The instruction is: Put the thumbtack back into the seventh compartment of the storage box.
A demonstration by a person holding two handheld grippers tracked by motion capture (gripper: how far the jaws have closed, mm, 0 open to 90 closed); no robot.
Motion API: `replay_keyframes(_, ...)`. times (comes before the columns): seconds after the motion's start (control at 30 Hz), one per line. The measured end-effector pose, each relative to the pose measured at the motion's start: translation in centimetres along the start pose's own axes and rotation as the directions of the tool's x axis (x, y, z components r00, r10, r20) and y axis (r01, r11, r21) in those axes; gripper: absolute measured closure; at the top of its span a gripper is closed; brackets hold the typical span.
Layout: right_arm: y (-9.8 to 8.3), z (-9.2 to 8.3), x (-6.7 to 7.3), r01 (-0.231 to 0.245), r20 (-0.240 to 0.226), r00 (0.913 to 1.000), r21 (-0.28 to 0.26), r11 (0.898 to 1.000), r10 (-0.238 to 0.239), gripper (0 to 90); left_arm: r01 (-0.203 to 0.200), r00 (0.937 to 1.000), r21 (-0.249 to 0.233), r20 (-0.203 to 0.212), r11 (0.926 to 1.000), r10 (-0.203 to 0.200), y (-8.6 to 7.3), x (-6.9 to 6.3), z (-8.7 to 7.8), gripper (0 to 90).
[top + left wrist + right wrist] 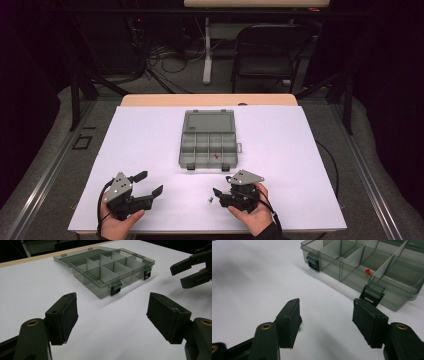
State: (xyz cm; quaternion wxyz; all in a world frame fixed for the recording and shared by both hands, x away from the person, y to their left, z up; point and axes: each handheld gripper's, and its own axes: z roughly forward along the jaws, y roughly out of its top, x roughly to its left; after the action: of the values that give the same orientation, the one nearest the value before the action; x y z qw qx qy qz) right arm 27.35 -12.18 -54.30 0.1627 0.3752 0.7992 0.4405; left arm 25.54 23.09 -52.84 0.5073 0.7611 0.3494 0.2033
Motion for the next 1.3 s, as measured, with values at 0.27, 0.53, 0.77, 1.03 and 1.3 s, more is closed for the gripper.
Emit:
replay_keyframes(0.27, -0.3, 0.6, 0.4, 0.006, -0.023, 0.9997, 0.020, 1.000, -0.006, 40.7, 0.005, 1.0000, -0.003, -0.005, 1.0000, -0.005, 0.0, 0.0, -0.1, 24.4)
replay_keyframes(0.53, -0.8, 1.0, 0.8, 0.015, -0.047, 0.9988, 0.040, 0.999, -0.013, 45.1, 0.001, 1.0000, -0.001, -0.010, 1.0000, -0.001, 0.0, -0.1, -0.1, 24.4)
replay_keyframes(0.77, -1.1, 2.2, 1.8, 0.051, -0.107, 0.9934, 0.087, 0.995, -0.042, 48.6, 0.005, 1.0000, -0.003, -0.007, 1.0000, -0.005, 0.0, -0.1, 0.0, 24.4)
replay_keyframes(1.03, -1.2, 2.6, 2.5, 0.086, -0.125, 0.9894, 0.101, 0.991, -0.073, 52.1, 0.006, 0.9999, 0.000, -0.009, 1.0000, -0.006, 0.0, 0.0, -0.1, 24.4)
replay_keyframes(1.3, -1.3, 2.5, 2.6, 0.105, -0.127, 0.9877, 0.110, 0.988, -0.091, 61.9, 0.006, 0.9999, 0.001, -0.011, 1.0000, -0.006, 0.0, -0.1, -0.1, 24.4)
